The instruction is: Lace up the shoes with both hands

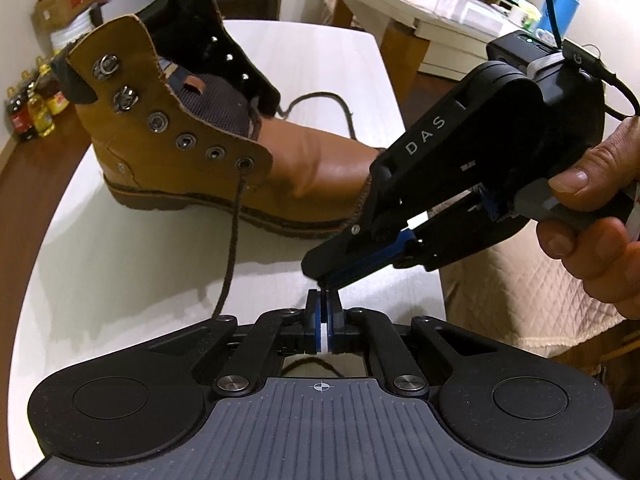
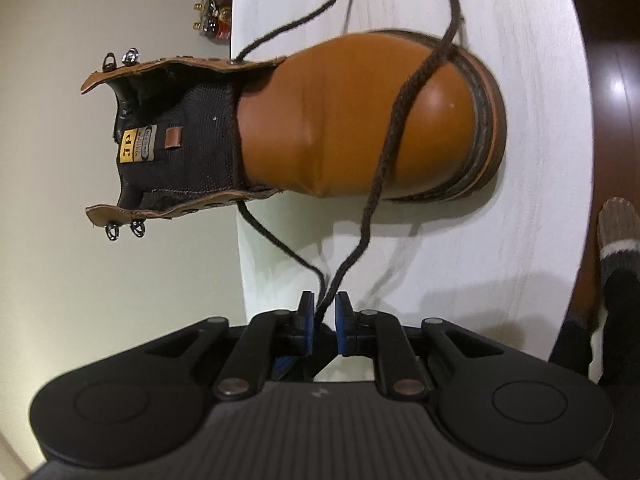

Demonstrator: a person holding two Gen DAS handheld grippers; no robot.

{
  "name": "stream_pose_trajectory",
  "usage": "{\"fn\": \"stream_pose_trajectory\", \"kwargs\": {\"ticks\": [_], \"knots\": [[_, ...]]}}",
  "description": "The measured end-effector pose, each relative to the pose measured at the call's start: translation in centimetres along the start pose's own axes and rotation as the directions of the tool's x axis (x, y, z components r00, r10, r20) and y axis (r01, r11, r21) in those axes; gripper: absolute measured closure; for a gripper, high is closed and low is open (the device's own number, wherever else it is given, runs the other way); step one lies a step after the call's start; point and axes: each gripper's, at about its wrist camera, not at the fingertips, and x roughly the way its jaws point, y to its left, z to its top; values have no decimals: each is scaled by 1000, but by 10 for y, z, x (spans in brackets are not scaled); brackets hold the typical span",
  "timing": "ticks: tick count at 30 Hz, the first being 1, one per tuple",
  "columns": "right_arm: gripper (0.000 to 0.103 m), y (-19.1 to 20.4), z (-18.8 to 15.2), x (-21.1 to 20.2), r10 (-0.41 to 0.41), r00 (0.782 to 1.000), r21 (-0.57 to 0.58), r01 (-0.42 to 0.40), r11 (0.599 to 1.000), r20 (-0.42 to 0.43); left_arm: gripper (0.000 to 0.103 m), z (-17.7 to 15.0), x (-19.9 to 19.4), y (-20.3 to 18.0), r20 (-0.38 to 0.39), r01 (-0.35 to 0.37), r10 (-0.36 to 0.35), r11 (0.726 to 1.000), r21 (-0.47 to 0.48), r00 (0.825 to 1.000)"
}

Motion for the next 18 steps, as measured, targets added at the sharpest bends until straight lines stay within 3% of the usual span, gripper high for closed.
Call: {"fn": "stream_pose_trajectory", "kwargs": {"ticks": [4,9,18], "knots": [[100,18,6,-17,-11,998,-88,17,996,66,100,5,-4,5,1,-6,6,998,-57,1000],[100,43,33,-51,72,973,-129,-45,991,219,100,13,-14,15,38,-61,64,994,-90,997],[100,61,76,-18,124,973,-134,-99,986,194,100,15,-14,20,26,-87,90,991,-99,996]]}}
